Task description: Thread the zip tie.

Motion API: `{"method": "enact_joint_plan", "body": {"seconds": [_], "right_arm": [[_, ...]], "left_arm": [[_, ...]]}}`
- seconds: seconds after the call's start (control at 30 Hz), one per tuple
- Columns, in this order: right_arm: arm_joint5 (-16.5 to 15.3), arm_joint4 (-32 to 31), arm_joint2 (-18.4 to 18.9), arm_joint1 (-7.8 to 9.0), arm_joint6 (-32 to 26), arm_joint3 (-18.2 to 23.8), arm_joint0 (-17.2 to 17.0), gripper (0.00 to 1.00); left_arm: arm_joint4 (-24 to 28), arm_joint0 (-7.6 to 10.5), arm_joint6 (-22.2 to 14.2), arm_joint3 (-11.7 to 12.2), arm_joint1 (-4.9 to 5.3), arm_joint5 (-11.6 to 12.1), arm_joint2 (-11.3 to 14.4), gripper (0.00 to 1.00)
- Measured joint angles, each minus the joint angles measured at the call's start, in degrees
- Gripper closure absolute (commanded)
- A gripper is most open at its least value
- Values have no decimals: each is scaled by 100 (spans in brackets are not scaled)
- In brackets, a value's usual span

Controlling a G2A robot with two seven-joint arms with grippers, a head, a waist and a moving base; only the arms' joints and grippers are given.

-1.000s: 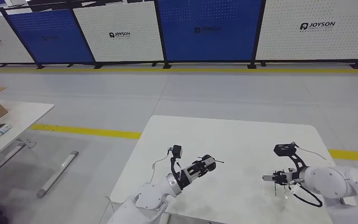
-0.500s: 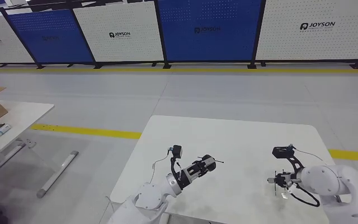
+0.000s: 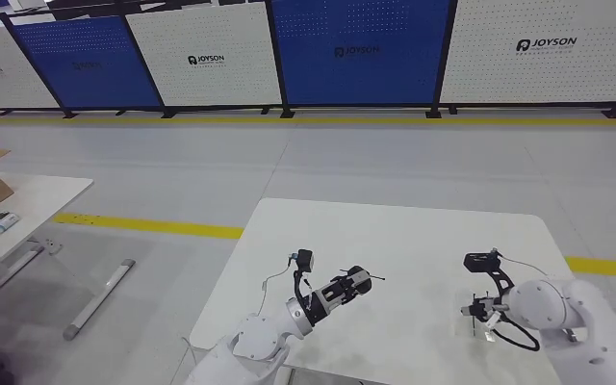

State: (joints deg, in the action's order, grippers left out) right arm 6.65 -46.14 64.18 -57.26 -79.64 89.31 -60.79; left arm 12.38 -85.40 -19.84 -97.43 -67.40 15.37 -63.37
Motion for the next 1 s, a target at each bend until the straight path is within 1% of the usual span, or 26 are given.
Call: {"method": "enact_joint_plan", "body": {"seconds": [0.03, 0.17, 0.33, 0.37, 0.4, 0.83, 1.0], "right_arm": [[19, -19, -46, -7, 0, -30, 26, 65], [100, -35, -201, -38, 0, -175, 150, 67], [163, -58, -293, -56, 0, -288, 222, 72], [179, -62, -310, -58, 0, -312, 234, 71], [193, -57, -319, -60, 0, -334, 241, 73], [289, 37, -533, -85, 0, -613, 421, 72], [364, 114, -644, -91, 0, -765, 534, 76]], "left_arm": [[0, 0, 0, 0, 0, 0, 0, 100], [0, 0, 0, 0, 0, 0, 0, 100], [0, 0, 0, 0, 0, 0, 0, 100], [0, 0, 0, 0, 0, 0, 0, 100], [0, 0, 0, 0, 0, 0, 0, 100], [0, 0, 0, 0, 0, 0, 0, 100], [0, 0, 0, 0, 0, 0, 0, 100]]}}
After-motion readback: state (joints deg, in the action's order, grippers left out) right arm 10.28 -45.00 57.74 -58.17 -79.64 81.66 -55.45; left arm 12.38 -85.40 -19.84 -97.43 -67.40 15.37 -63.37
